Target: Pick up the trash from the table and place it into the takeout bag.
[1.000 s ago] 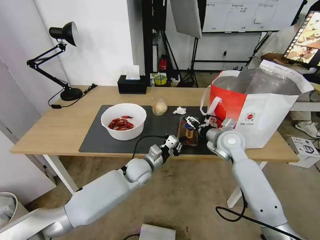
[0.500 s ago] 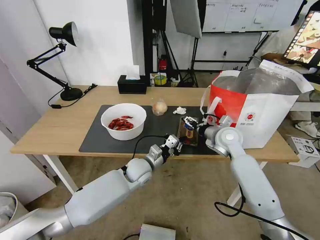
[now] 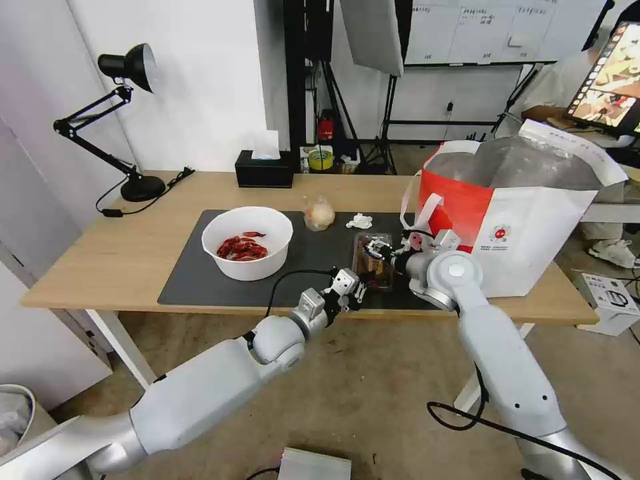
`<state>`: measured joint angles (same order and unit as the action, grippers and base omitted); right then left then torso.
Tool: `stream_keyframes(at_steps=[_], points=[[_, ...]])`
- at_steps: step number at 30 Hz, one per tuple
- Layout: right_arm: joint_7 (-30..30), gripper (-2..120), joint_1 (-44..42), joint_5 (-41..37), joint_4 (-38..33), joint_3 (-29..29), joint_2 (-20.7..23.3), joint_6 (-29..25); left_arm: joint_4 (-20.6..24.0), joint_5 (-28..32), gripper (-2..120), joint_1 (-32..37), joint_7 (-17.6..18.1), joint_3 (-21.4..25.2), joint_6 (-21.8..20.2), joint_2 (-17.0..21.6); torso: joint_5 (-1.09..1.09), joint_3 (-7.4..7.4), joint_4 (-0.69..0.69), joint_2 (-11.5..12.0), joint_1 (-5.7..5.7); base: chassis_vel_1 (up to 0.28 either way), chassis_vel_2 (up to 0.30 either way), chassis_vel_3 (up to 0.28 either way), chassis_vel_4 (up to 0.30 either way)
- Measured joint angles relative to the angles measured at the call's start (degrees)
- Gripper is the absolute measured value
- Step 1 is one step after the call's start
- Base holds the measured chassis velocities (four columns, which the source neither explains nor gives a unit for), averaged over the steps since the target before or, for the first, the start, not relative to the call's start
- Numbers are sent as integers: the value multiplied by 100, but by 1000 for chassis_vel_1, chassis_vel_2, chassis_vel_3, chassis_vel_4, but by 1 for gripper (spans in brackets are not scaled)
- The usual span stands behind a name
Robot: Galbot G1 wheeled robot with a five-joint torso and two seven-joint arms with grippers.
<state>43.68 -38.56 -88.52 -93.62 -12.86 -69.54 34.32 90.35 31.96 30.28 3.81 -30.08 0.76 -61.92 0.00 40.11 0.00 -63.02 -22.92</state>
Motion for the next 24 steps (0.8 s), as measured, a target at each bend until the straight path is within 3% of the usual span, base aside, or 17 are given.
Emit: stream_keyframes(at_steps=[14,24], points=[[84,1,-74,-109,-88,-38,63,-42,161,19,0,112,6,102,12,165,0,0,1,0,1,0,0,0,0],[-65,0,-96,-104,-117,-82,67,-169,420,21,0,387,9,437,12,508,0,0,0,0,0,0,0,0,0]])
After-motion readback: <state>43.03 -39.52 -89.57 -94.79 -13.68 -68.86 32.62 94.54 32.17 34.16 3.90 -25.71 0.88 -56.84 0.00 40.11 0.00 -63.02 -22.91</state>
